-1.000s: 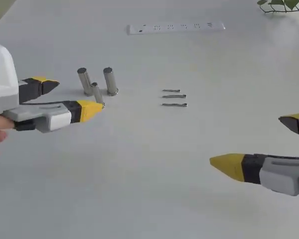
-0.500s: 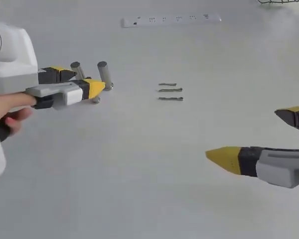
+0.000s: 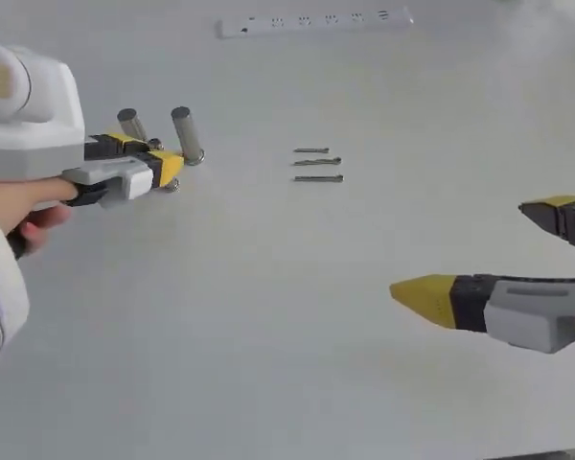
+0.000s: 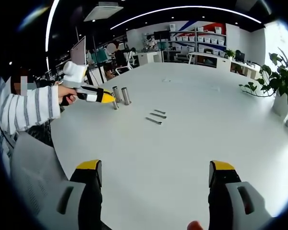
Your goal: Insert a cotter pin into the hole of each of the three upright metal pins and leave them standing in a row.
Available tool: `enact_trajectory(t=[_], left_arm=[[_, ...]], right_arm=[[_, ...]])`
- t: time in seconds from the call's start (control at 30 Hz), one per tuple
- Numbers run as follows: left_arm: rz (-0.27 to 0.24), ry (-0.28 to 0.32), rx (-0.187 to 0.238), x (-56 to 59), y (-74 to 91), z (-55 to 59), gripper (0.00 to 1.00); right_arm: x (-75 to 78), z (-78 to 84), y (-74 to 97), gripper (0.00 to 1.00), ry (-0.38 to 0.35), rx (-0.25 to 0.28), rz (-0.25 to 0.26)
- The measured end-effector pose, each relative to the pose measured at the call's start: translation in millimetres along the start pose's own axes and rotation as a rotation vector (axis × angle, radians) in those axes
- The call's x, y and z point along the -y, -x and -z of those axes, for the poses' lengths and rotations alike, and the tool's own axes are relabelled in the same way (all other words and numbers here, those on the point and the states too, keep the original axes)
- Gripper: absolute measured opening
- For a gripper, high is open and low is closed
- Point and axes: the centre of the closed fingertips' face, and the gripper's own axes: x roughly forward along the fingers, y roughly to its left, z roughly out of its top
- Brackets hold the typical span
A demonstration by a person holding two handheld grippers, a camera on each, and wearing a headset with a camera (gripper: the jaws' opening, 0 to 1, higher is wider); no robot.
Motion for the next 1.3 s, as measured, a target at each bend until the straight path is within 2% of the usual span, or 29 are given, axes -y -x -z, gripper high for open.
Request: enact_trajectory(t=[0.1,0.37,0.6,0.7,0.77,1.0,1.03,1.1,1.17,1.3], left_arm=[[0.014,0.011,0.003,4.5,-0.4,-1.1,0.07],[0.020,0.025,0.004,4.2,-0.8,-2.2,0.06],[0.000,-0.037,-0.004,7.5,1.5,-2.4,0.05],[-0.011,-0.025,-0.023,9.9,4.4,-1.9,0.05],[-0.010,-0.048,-0.019,13.9,8.4,-3.0,0.05],[0.013,-0.064,-0.002,31.6,22.2,-11.2,0.05],[0.020,-0.064,0.001,39.3,27.8,-13.2,0.05],[0.027,-0.054,0.002,45.4,30.5,-14.2,0.05],[0.031,-0.046,-0.003,49.9,31.2,-11.3,0.05],[0.036,-0.075,-0.015,59.4,33.1,-7.4,0.05]], right_arm=[[2.4,-0.1,-0.3,0.91,-0.004,-0.001,0.006],[2.3,-0.8,-2.5,0.90,-0.008,0.000,0.008],[2.3,0.2,-3.4,0.91,-0.012,-0.003,0.007],[2.3,0.4,-3.3,0.91,-0.005,-0.006,0.003],[3.0,0.3,-3.0,0.91,-0.002,-0.008,0.006],[2.1,-2.1,-2.7,0.91,-0.006,0.003,0.011],[1.5,-2.4,-2.9,0.91,-0.006,0.005,0.010],[-1.3,-3.0,-3.4,0.91,-0.006,0.009,0.004],[-3.2,-3.0,-4.2,0.91,-0.001,0.007,-0.001],[-5.8,-3.7,-4.7,0.90,0.003,0.009,-0.008]])
